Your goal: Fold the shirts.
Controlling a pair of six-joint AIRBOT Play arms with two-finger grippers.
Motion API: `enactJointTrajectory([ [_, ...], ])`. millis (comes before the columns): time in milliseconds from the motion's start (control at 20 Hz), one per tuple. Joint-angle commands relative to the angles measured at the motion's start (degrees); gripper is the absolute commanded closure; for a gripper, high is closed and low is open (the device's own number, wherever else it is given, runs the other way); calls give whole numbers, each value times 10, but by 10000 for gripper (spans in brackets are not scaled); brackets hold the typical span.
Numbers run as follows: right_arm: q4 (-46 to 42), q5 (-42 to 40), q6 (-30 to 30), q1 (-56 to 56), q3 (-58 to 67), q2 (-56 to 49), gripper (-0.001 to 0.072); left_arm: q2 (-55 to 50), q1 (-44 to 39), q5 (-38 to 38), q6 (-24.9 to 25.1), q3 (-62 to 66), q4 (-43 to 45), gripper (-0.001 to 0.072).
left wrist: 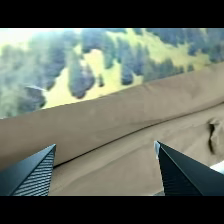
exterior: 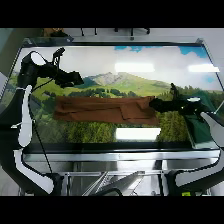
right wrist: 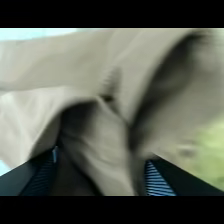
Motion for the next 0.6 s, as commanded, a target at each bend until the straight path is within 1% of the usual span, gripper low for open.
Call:
enactJointTrajectory([
  [0, -10, 26, 1, -64, 0, 29, 77, -3, -16, 2, 0, 1, 0, 11],
  [50, -10, 41, 0, -83, 0, 39, 63, -3, -16, 2, 0, 1, 0, 11],
  [100, -10, 59, 0, -94, 0, 46, 15, -3, -15, 2, 0, 0, 0, 11],
  [250, -10, 101, 10, -87, 0, 51, 14, -3, -15, 12, -1, 0, 0, 11],
  [400, -9, 95, 14, -39, 0, 51, 13, -3, -16, 15, -1, 0, 0, 11],
  [550, -10, 52, 16, 3, 0, 39, 8, -3, -16, 14, 0, 0, 0, 11],
])
